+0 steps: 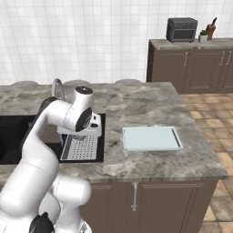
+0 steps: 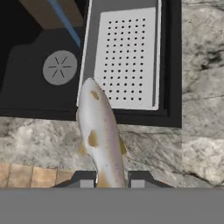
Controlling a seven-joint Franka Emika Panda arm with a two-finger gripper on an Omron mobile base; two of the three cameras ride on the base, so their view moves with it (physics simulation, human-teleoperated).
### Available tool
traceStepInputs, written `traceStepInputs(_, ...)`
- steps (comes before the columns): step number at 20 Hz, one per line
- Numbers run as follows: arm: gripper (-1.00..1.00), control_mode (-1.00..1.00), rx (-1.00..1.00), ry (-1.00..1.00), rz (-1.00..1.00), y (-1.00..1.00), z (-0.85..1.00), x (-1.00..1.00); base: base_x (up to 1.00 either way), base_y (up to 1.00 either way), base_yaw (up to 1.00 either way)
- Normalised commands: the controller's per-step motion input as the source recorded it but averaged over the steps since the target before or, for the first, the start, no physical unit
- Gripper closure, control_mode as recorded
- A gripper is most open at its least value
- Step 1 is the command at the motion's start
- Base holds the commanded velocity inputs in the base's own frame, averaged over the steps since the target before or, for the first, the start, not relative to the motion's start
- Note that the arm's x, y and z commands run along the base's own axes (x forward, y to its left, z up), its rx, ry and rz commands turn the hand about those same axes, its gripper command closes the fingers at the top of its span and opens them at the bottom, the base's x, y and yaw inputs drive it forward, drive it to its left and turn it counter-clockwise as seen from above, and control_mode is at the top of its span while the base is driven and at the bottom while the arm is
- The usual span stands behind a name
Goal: Take the fish out of the fridge, briefly rinse it in the sink, and place it on the tray next to the sink.
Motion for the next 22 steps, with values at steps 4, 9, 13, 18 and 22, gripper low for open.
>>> traceStepInputs(4,1.00,-1.00,0.29,0.33,0.56,0.00,0.00,1.00,0.00,0.00,0.00)
traceStepInputs(9,1.00,-1.00,0.26,0.30,0.48,0.01,0.00,1.00,0.00,0.00,0.00)
traceStepInputs(13,1.00,-1.00,0.09,0.13,0.20,0.30,-0.06,0.62,0.00,0.00,0.00)
traceStepInputs(18,1.00,-1.00,0.00,0.05,0.07,0.56,-0.54,0.77,0.00,0.00,0.00)
traceStepInputs(22,1.00,-1.00,0.00,0.00,0.12,0.68,-0.55,0.37,0.00,0.00,0.00)
